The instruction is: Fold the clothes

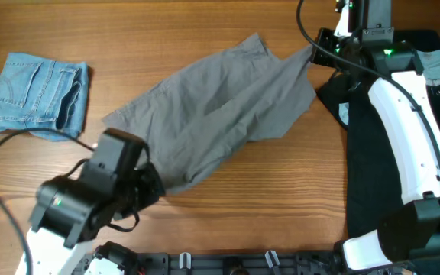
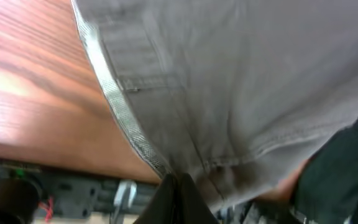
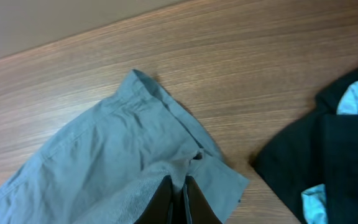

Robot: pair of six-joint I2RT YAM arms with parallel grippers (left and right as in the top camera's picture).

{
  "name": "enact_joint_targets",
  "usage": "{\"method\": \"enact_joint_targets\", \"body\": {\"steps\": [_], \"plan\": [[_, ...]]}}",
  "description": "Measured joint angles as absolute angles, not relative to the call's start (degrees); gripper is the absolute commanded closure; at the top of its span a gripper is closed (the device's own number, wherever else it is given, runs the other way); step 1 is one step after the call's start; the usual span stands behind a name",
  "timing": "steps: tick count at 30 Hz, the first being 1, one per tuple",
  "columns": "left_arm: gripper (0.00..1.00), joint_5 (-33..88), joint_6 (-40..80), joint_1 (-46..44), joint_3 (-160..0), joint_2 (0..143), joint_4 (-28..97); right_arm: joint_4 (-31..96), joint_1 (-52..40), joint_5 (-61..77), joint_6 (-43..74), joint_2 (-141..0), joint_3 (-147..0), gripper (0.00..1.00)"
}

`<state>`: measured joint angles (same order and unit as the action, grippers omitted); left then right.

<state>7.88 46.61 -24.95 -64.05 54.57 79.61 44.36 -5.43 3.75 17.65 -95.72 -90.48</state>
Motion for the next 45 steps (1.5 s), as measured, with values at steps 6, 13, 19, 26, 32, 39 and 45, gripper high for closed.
{"method": "enact_joint_targets", "body": {"steps": [6,13,19,26,32,39,45], "plan": [[0.96,8.05,56.55,-44.14,-64.03,58.63,81.17,41.28,-5.41,2.92,17.69,-95.70,-90.48,0.96],[0.96,-5.08,67.40,-45.58,-64.03,60.82,80.97,36.97,-5.61,4.36,17.93,-95.70,-90.48,0.95],[0.96,-14.37,63.88,-31.57,-64.03,65.06,79.77,31.05,-8.21,4.86,19.51,-101.32,-90.48,0.96],[0.96,-18.79,41.67,-19.57,-73.78,65.45,72.40,31.09,-8.05,6.70,19.16,-101.41,-90.50,0.96],[0.96,-19.03,27.31,-14.28,-101.12,65.73,82.56,43.83,-8.05,4.62,16.34,-79.48,-90.98,0.96],[0.96,-21.63,24.03,-14.22,-127.92,63.51,91.70,51.44,-8.05,4.12,17.69,-56.07,-95.35,0.96],[0.96,-23.11,19.05,-14.22,-129.73,69.49,88.38,50.30,-8.05,5.76,18.09,-65.36,-95.72,0.96]]}}
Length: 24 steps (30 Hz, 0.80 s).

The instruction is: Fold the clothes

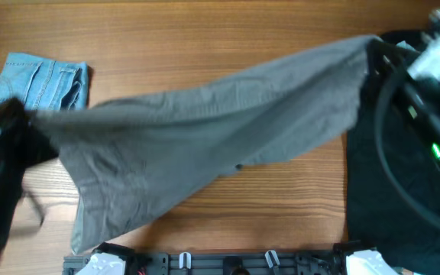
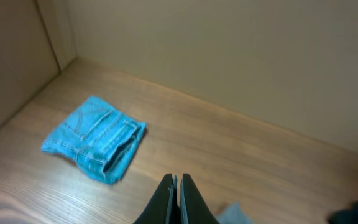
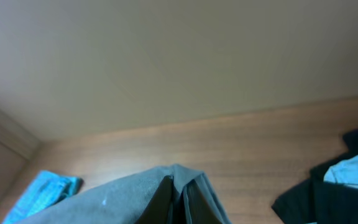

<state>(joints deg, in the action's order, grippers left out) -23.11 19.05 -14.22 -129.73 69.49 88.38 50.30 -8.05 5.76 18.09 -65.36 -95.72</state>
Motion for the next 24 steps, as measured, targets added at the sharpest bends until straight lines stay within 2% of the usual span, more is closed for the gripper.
{"method": "enact_joint_targets", "body": {"steps": [4,8,13,15,20,24], "plan": [[0.96,-23.77,11.14,-14.13,-129.56,82.85,77.12,44.01,-8.05,6.20,15.27,-76.79,-95.48,0.96],[0.96,-23.81,7.42,-13.10,-129.01,88.84,71.57,44.73,-8.05,5.76,13.52,-77.71,-96.05,0.96],[0.96,-24.18,6.24,-13.04,-132.05,81.93,71.59,59.18,-8.05,4.60,13.13,-71.81,-107.70,0.96],[0.96,-24.18,6.24,-13.04,-133.88,72.31,71.57,63.44,-8.05,4.38,13.19,-66.39,-114.19,0.96],[0.96,-24.86,6.13,-12.95,-135.44,60.42,70.24,70.67,-8.05,4.38,14.11,-61.93,-122.63,0.96],[0.96,-26.37,6.02,-12.95,-135.66,60.97,70.72,72.34,-8.05,3.11,14.24,-63.16,-123.04,0.96]]}}
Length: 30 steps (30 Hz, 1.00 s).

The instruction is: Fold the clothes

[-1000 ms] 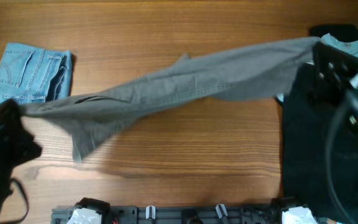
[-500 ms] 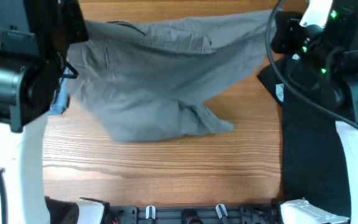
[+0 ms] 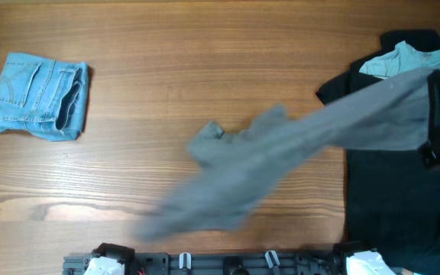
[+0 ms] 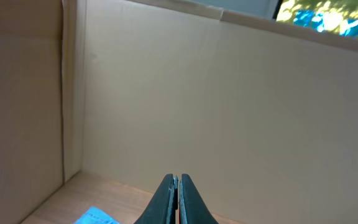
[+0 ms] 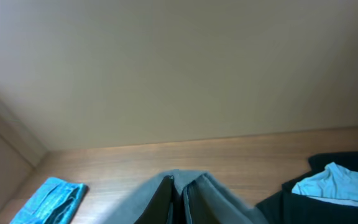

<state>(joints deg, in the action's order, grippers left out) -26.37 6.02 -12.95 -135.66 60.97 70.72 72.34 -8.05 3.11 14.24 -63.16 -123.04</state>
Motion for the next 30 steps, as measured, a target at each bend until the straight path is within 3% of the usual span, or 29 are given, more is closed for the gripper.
{"method": "enact_joint_targets", "body": {"steps": [4,7,13,20,25,28,30], "plan": [[0.96,-26.72,4.75,-12.95,-135.57,70.30,71.59,72.36,-8.05,1.43,14.24,-68.58,-123.04,0.96],[0.87,-18.98,4.47,-12.93,-135.22,78.65,76.47,71.90,-8.05,0.97,14.24,-74.74,-123.04,0.96],[0.82,-3.05,4.08,-12.95,-134.56,87.55,80.01,65.49,-8.05,0.95,14.26,-77.06,-123.02,0.96],[0.62,18.20,3.70,-14.66,-134.63,86.32,81.21,46.15,-8.05,-6.63,16.27,-77.60,-123.02,0.96],[0.50,22.55,0.58,-28.36,-134.63,92.90,81.32,44.14,-8.05,-15.14,16.64,-80.18,-123.02,0.96],[0.28,22.46,-0.86,-35.42,-134.69,101.10,81.49,44.64,-8.05,-16.40,16.62,-80.23,-123.02,0.96],[0.20,22.55,-4.36,-38.37,-134.63,107.07,81.73,45.65,-8.05,-16.82,16.62,-79.77,-123.02,0.96]]}}
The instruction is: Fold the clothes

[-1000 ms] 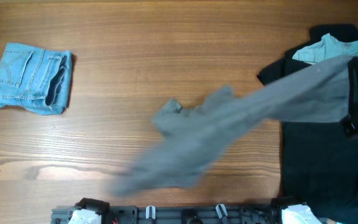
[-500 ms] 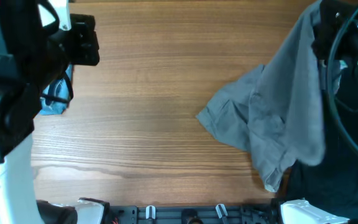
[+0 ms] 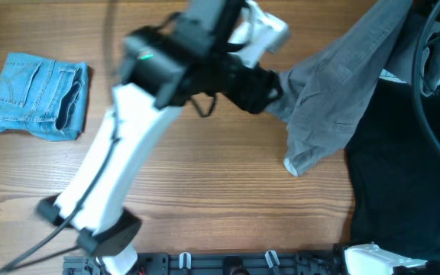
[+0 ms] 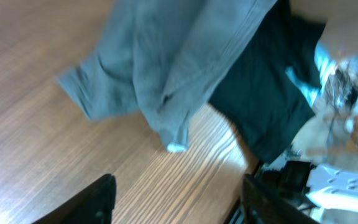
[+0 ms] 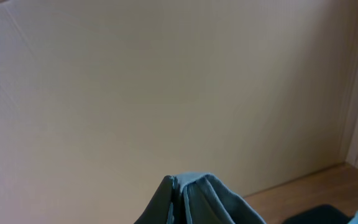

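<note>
A grey garment [image 3: 342, 84] hangs bunched from the upper right, its lower corner down by the table at the edge of the black cloth. My right gripper [image 5: 178, 186] is shut on the garment's top edge, held high and facing the beige wall. My left arm reaches across the table, and my left gripper [image 3: 272, 90] is right beside the hanging cloth's left side. In the left wrist view the left gripper [image 4: 179, 199] is wide open with nothing between its fingers [image 4: 101, 199], and the grey garment [image 4: 166, 81] lies ahead of it.
A folded pair of blue jeans [image 3: 37, 95] lies at the far left. A pile of black clothes [image 3: 392, 198] with a light blue piece covers the right side, under and behind the hanging garment. The wooden table [image 3: 205, 191] shows bare between them.
My left gripper was shut, raised towards the wall and out of the overhead view; now it is open beside the garment. The garment has risen off the table and hangs further right.
Both grippers were shut on opposite ends of the grey garment lying on the table. Then it was stretched in the air between them. Later it trailed from the right gripper alone, the left being empty. Now it hangs higher, with the left gripper open next to it.
</note>
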Robot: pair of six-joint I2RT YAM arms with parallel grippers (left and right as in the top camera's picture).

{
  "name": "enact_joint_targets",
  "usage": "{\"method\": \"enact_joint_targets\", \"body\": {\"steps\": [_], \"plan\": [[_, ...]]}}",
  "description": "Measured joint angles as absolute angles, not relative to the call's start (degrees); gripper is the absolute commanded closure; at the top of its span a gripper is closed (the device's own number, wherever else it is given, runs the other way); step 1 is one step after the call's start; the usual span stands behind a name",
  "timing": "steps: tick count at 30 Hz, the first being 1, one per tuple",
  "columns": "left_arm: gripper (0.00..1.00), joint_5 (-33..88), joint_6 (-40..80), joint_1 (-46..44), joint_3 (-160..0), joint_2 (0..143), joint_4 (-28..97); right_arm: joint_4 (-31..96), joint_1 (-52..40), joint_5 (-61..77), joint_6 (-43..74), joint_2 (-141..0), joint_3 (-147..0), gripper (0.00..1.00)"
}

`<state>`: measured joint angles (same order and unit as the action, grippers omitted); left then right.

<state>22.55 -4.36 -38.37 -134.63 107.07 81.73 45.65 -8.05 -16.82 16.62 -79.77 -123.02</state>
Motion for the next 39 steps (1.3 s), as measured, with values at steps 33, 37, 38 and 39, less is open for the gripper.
{"method": "enact_joint_targets", "body": {"steps": [33,37,38,39], "plan": [[0.96,16.97,-15.55,-35.97,-131.39,111.09,81.95,56.14,-8.05,-16.78,15.38,-74.48,-123.11,0.95],[0.96,11.75,-10.70,-23.86,-131.39,94.87,83.29,65.21,-8.05,-11.86,20.91,-76.20,-123.11,0.96],[0.96,11.35,-10.04,-20.95,-131.39,91.72,83.40,66.54,-8.05,-10.48,21.91,-76.34,-123.11,0.96],[0.96,10.90,-9.65,-17.63,-131.39,88.31,83.40,67.64,-8.05,-9.02,22.85,-76.44,-123.11,0.96]]}}
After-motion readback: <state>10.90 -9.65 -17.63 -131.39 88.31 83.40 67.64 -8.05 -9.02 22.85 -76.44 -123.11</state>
